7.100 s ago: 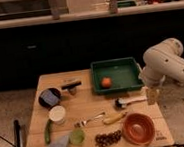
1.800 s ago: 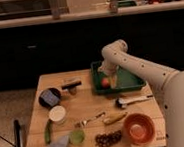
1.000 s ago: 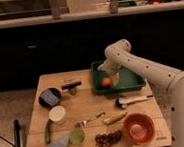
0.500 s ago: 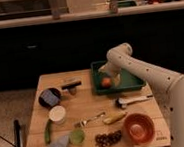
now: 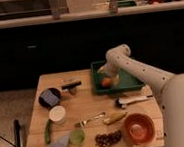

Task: Place apple in table surface

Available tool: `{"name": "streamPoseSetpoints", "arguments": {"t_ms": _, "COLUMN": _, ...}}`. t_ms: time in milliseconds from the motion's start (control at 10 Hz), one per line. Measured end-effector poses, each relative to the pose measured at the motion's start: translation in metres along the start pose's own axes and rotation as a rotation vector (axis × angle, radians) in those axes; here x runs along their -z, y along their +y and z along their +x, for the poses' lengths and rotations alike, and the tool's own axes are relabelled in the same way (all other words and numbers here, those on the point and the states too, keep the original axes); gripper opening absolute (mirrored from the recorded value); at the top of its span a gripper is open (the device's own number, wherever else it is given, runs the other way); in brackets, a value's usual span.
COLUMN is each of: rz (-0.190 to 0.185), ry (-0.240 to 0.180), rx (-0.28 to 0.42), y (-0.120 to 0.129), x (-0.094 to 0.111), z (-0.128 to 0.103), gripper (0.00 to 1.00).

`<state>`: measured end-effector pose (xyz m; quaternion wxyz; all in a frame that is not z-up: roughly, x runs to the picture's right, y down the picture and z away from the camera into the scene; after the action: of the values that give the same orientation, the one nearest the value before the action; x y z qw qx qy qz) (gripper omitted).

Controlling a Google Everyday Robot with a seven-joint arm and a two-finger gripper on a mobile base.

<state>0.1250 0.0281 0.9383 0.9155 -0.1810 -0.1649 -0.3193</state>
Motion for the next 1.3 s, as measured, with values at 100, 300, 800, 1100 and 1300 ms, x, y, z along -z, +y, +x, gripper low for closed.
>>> {"name": "streamPoseSetpoints", "arguments": {"t_ms": 100, "rz": -0.004, "ry": -0.008, "rx": 0.006, "y": -0.001, "x": -0.004, "z": 0.000, "gripper": 0.80}}
{"name": "streamPoseSetpoints", "arguments": {"t_ms": 300, "rz": -0.009, "ry": -0.023, "rx": 0.018, "y": -0.002, "x": -0.009, "z": -0.005, "gripper": 0.68}}
{"name": "streamPoseSetpoints", "arguments": {"t_ms": 800, "rz": -0.011, "ry": -0.031, "rx": 0.009, "y": 0.003, "x": -0.006, "z": -0.013, "gripper": 0.18}}
{"name": "streamPoseSetpoints", "arguments": {"t_ms": 1100, "rz": -0.009, "ry": -0.024, "rx": -0.005, "y": 0.005, "x": 0.000, "z": -0.013, "gripper": 0.00}}
{"name": "streamPoseSetpoints", "arguments": {"t_ms": 1300, "rz": -0.008, "ry": -0.022, "rx": -0.006, "y": 0.004, "x": 0.006, "z": -0.012, "gripper": 0.00}}
